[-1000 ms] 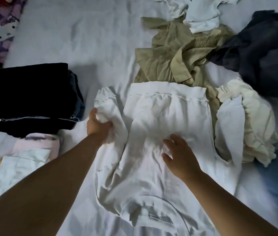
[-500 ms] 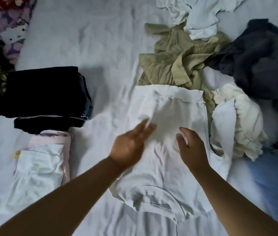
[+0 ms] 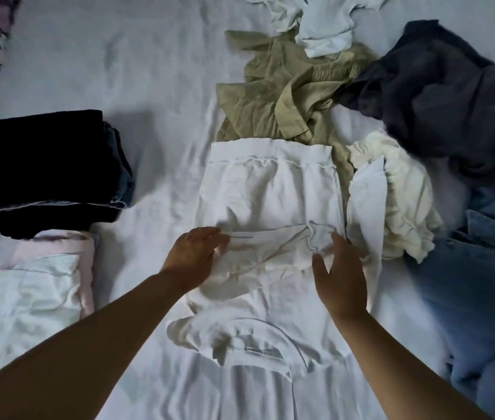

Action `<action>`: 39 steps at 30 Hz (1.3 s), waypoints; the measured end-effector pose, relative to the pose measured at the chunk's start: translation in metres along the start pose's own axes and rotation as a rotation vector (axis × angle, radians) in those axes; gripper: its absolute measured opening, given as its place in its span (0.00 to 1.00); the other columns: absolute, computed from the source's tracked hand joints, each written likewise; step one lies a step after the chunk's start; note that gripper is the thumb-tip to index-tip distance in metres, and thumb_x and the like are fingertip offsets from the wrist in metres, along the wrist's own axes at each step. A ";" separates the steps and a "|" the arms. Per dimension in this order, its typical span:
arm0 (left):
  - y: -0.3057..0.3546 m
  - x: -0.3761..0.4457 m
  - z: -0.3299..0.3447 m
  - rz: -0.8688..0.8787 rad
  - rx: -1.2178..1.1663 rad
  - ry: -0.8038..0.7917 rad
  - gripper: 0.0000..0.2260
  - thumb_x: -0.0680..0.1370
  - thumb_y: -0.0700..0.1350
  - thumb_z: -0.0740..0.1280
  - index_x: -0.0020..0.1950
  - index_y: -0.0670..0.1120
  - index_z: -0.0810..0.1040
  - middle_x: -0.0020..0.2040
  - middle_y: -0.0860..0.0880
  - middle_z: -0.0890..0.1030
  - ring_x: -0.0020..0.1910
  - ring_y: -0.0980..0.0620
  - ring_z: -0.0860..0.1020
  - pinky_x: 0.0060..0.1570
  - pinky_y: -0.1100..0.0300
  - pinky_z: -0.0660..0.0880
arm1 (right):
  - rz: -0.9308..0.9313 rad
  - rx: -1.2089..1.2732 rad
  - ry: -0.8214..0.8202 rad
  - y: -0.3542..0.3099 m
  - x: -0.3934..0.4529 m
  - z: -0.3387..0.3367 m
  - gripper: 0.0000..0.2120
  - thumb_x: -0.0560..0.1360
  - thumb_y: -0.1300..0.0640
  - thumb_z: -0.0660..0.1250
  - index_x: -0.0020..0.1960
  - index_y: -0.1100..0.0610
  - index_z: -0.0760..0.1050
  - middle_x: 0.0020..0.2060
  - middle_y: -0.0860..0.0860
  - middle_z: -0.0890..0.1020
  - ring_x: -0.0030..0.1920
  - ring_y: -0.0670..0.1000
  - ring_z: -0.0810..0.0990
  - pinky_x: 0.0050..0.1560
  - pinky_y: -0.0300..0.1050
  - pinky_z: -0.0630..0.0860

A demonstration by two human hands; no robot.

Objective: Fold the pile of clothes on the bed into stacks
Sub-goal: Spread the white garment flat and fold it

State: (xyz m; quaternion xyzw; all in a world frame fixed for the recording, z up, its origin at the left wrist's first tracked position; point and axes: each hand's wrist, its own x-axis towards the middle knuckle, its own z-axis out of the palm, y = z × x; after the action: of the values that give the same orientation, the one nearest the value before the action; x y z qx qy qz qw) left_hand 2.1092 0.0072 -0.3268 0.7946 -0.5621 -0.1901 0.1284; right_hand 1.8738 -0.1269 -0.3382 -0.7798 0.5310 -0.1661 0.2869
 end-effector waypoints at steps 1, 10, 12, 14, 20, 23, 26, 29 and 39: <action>-0.003 0.001 0.003 -0.041 0.012 -0.052 0.25 0.69 0.47 0.52 0.60 0.46 0.79 0.57 0.42 0.81 0.54 0.41 0.80 0.55 0.44 0.76 | -0.009 0.004 0.005 -0.001 0.003 0.001 0.22 0.74 0.61 0.69 0.67 0.63 0.71 0.50 0.58 0.81 0.55 0.57 0.77 0.54 0.46 0.72; -0.020 0.000 -0.009 -0.133 0.200 -0.334 0.29 0.75 0.67 0.54 0.71 0.53 0.64 0.62 0.48 0.77 0.59 0.44 0.74 0.61 0.58 0.63 | 0.200 -0.057 -0.189 0.001 0.030 0.026 0.20 0.74 0.61 0.64 0.66 0.52 0.73 0.49 0.62 0.80 0.53 0.63 0.77 0.56 0.56 0.72; -0.031 0.001 -0.017 -0.116 0.341 -0.346 0.27 0.76 0.66 0.54 0.71 0.54 0.63 0.63 0.49 0.76 0.57 0.44 0.75 0.59 0.57 0.65 | 0.214 0.046 -0.124 -0.003 0.033 0.026 0.18 0.71 0.68 0.62 0.59 0.57 0.78 0.49 0.62 0.81 0.53 0.63 0.78 0.57 0.53 0.72; -0.039 0.003 -0.023 -0.095 0.459 -0.310 0.24 0.78 0.61 0.58 0.71 0.53 0.64 0.63 0.49 0.75 0.58 0.46 0.75 0.61 0.56 0.62 | 0.173 0.056 -0.046 -0.006 0.034 0.024 0.18 0.70 0.72 0.62 0.58 0.63 0.78 0.48 0.64 0.81 0.53 0.63 0.78 0.58 0.51 0.70; -0.038 -0.028 -0.003 -0.029 0.361 0.097 0.34 0.67 0.56 0.71 0.70 0.45 0.67 0.63 0.40 0.73 0.63 0.41 0.69 0.66 0.43 0.55 | 0.277 0.056 -0.056 -0.008 0.015 0.019 0.20 0.74 0.69 0.59 0.66 0.64 0.71 0.58 0.65 0.75 0.61 0.62 0.71 0.59 0.41 0.62; -0.025 -0.064 0.026 0.116 0.315 0.008 0.35 0.72 0.64 0.60 0.72 0.44 0.64 0.71 0.40 0.67 0.70 0.42 0.65 0.68 0.44 0.58 | 0.236 0.090 -0.052 -0.009 0.007 0.019 0.21 0.71 0.65 0.59 0.64 0.68 0.70 0.53 0.68 0.74 0.55 0.64 0.73 0.53 0.41 0.63; -0.028 -0.084 0.039 0.126 0.262 -0.030 0.25 0.74 0.45 0.57 0.71 0.44 0.64 0.70 0.40 0.68 0.68 0.40 0.70 0.65 0.46 0.66 | 0.161 0.069 -0.019 -0.014 0.009 0.017 0.23 0.71 0.69 0.61 0.65 0.70 0.69 0.55 0.70 0.72 0.57 0.66 0.72 0.54 0.43 0.63; -0.027 -0.086 0.028 0.033 0.114 0.023 0.29 0.67 0.32 0.49 0.66 0.41 0.71 0.65 0.39 0.75 0.63 0.41 0.75 0.64 0.56 0.70 | 0.027 0.070 0.029 -0.018 0.015 0.014 0.26 0.72 0.74 0.62 0.70 0.69 0.65 0.62 0.70 0.68 0.63 0.67 0.70 0.61 0.47 0.67; -0.020 -0.091 0.023 0.038 0.219 -0.056 0.22 0.82 0.56 0.48 0.64 0.47 0.73 0.69 0.43 0.71 0.68 0.43 0.70 0.66 0.47 0.61 | -0.264 -0.428 -0.174 -0.014 0.004 0.020 0.24 0.72 0.56 0.58 0.67 0.55 0.73 0.70 0.60 0.68 0.68 0.65 0.68 0.62 0.65 0.64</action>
State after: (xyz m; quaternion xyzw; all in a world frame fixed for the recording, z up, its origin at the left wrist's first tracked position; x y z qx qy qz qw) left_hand 2.0890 0.1003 -0.3417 0.7874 -0.5979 -0.1470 0.0288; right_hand 1.8966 -0.1217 -0.3456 -0.8966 0.4212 -0.0185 0.1358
